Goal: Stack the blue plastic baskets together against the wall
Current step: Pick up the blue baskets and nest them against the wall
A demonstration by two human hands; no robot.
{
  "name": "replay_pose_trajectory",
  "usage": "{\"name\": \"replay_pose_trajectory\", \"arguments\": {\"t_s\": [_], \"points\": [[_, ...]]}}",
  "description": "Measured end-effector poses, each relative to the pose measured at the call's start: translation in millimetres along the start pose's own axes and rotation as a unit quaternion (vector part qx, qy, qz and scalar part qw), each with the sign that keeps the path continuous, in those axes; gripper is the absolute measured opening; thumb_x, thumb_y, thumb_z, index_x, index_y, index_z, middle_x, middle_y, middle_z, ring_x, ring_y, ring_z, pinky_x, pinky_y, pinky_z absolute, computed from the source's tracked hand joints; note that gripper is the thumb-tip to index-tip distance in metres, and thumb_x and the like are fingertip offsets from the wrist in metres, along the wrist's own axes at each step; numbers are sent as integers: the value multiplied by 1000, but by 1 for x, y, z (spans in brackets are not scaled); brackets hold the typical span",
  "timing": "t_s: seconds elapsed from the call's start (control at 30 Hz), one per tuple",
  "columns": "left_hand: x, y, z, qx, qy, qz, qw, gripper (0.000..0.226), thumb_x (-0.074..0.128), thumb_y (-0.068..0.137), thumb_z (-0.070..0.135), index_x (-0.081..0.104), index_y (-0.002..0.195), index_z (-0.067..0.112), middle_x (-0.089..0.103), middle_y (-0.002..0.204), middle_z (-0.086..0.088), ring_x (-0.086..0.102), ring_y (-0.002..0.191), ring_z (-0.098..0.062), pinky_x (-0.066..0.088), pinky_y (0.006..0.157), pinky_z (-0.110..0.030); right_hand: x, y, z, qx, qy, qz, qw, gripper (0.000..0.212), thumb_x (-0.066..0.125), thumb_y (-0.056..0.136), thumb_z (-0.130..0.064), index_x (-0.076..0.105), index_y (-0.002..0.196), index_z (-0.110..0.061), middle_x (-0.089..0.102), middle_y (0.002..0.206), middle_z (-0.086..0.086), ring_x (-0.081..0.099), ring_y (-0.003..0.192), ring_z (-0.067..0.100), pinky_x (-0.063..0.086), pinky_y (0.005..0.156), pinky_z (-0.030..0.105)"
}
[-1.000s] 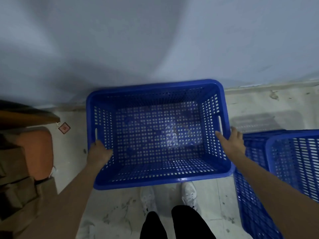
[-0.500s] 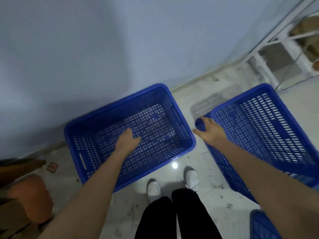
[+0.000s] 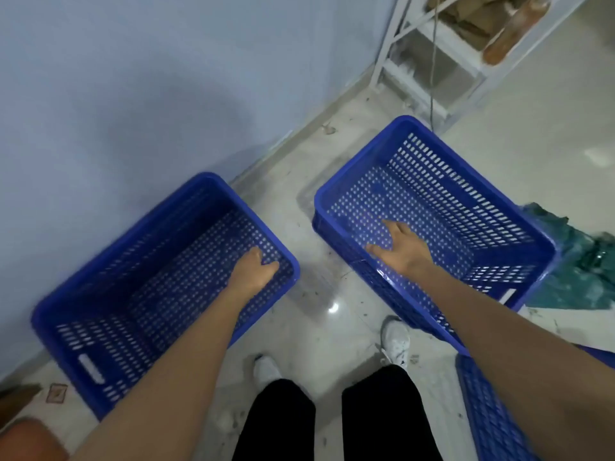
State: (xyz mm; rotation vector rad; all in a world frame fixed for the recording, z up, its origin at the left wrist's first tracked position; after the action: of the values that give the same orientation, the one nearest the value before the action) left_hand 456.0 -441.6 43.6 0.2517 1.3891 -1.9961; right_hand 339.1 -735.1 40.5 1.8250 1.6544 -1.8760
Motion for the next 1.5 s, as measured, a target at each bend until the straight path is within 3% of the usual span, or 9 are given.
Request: {"name": "replay_pose_trajectory", "arguments": {"t_s": [0.4, 0.53, 0.63, 0.77, 0.9, 1.0, 1.17, 1.33, 1.5], "points": [[173, 44, 133, -87, -18, -88, 992, 52, 54, 92, 39, 49, 128, 2, 56, 122, -13, 53, 99, -25, 41, 79, -32, -76, 74, 211, 46, -3, -9, 999, 81, 48, 89, -61, 16, 153, -24, 20, 161, 7, 29, 144, 31, 30, 115, 50], [223, 74, 112, -154, -36, -106, 982, 65, 55, 73, 59, 56, 115, 9, 62, 105, -7, 61, 95, -25, 50, 91, -39, -94, 107, 270, 47, 2, 34, 998, 77, 52, 90, -54, 22, 152, -18, 27, 157, 10, 35, 139, 33, 33, 111, 55], [247, 82, 113, -180, -82, -91, 976, 33, 57, 81, 47, 54, 83, 15, 61, 95, -11, 61, 89, -26, 49, 91, -38, -98, 136, 297, 49, -1, 62, 997, 66, 52, 95, -38, 24, 151, -16, 30, 154, 13, 36, 138, 35, 33, 111, 52], [268, 92, 120, -200, -145, -50, 968, 23, 54, 94, 25, 47, 75, 15, 54, 85, -9, 54, 82, -23, 46, 81, -35, -100, 174, 307, 20, -48, 81, 995, 60, 45, 99, -23, 20, 153, -15, 25, 157, 14, 31, 140, 34, 30, 111, 48], [284, 109, 116, -199, -201, -30, 959, 17, 52, 96, 16, 51, 109, 6, 58, 97, -9, 59, 92, -27, 49, 85, -38, -96, 201, 307, 15, -51, 81, 995, 61, 45, 98, -22, 18, 153, -15, 22, 158, 15, 27, 143, 34, 27, 113, 48], [288, 113, 116, -201, -209, -12, 957, 17, 49, 96, 8, 52, 111, 2, 57, 92, -11, 57, 81, -23, 49, 85, -37, -92, 213, 310, 28, -16, 83, 996, 63, 47, 96, -24, 19, 153, -19, 27, 156, 15, 33, 138, 36, 32, 110, 50], [294, 113, 114, -193, -239, 4, 952, 35, 44, 98, 1, 46, 132, -4, 53, 114, -13, 57, 101, -28, 49, 88, -35, -90, 225, 316, 34, -11, 101, 994, 60, 46, 97, -24, 22, 151, -18, 41, 144, 19, 45, 123, 41, 41, 99, 50], [293, 107, 100, -209, -242, 4, 948, 29, 49, 97, 4, 52, 123, -10, 61, 97, -15, 61, 80, -25, 53, 81, -39, -103, 231, 319, 55, 55, 80, 994, 50, 41, 99, -29, 30, 148, -27, 43, 142, 18, 43, 125, 43, 42, 102, 48], [276, 53, 105, -154, -280, -61, 946, 21, 50, 97, 4, 54, 117, 4, 64, 105, -11, 65, 89, -21, 56, 69, -23, -120, 194, 318, 63, 90, 117, 987, 34, 43, 98, -31, 43, 132, -26, 54, 132, 13, 52, 113, 41, 44, 95, 49]]}}
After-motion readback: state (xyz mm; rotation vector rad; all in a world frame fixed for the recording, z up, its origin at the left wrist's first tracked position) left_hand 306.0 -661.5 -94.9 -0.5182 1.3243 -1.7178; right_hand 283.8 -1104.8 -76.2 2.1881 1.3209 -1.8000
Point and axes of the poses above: each hand's wrist, its own y-axis towards the middle knuckle, its own x-axis out of the palm, z = x × y, the point moved 3 cm from there along y, towards the middle knuckle
